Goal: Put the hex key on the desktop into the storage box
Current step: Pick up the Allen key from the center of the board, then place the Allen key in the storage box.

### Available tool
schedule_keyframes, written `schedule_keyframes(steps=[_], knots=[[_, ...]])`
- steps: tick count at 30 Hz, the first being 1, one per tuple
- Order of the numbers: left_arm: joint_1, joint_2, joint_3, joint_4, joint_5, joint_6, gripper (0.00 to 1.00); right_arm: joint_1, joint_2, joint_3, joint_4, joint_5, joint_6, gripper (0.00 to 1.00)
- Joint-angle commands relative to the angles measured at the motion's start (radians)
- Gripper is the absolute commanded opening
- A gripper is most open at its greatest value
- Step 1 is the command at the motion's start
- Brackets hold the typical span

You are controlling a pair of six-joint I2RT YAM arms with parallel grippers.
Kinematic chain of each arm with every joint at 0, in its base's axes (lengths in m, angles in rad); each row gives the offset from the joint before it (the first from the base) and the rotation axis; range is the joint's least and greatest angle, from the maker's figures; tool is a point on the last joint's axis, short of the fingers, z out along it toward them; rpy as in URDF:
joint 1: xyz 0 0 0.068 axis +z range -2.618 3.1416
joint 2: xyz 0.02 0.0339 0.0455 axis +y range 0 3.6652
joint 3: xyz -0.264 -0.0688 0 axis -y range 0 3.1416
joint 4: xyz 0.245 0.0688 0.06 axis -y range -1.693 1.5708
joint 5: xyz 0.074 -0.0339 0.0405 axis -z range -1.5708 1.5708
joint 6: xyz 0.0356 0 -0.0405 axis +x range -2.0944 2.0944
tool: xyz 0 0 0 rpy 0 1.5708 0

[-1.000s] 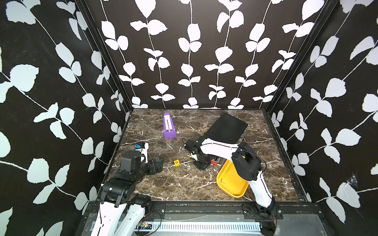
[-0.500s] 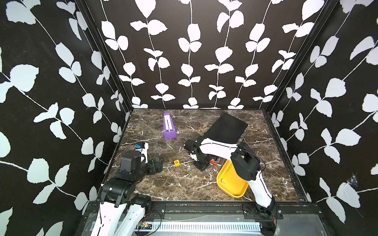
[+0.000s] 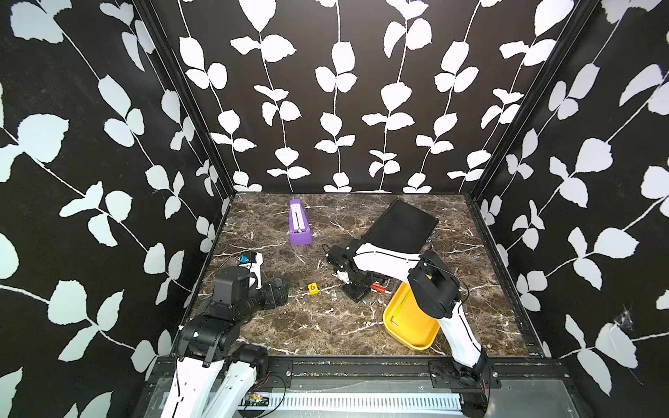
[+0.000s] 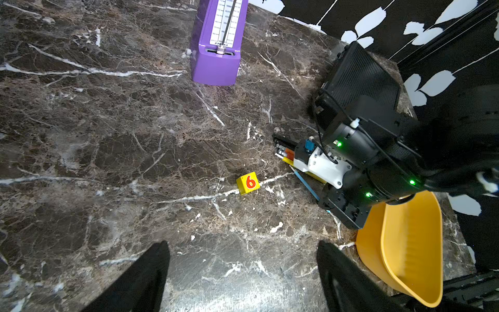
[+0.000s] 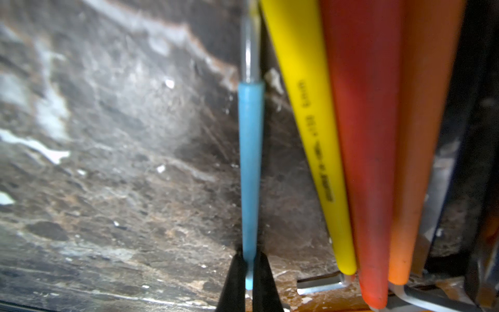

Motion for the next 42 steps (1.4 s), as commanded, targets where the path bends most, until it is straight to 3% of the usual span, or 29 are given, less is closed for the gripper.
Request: schedule_keyframes(steps=[1, 15, 22, 27, 37, 42], knots=[[-0.003, 0.005, -0.009, 0.021, -0.004, 0.002, 0.86, 0.007, -0.035, -0.003, 0.009, -0.045, 0.029, 0.0], [-0.003, 0.009, -0.01, 0.022, -0.003, 0.003, 0.86, 0.015, -0.109, -0.03, 0.032, -0.14, 0.066, 0.0], [-0.003, 0.009, -0.01, 0.021, -0.002, 0.003, 0.86, 0.011, -0.187, -0.022, 0.031, -0.101, 0.128, 0.0], [-0.002, 0.009, -0.008, 0.019, 0.002, 0.005, 0.86, -0.014, -0.31, -0.075, 0.065, -0.029, 0.253, 0.0], [-0.002, 0.008, -0.01, 0.024, 0.018, 0.011, 0.86, -0.112, -0.642, -0.341, 0.149, 0.098, 0.581, 0.0], [-0.003, 0.011, -0.011, 0.03, 0.03, 0.015, 0.86, -0.167, -0.788, -0.526, 0.195, 0.103, 0.752, 0.0]])
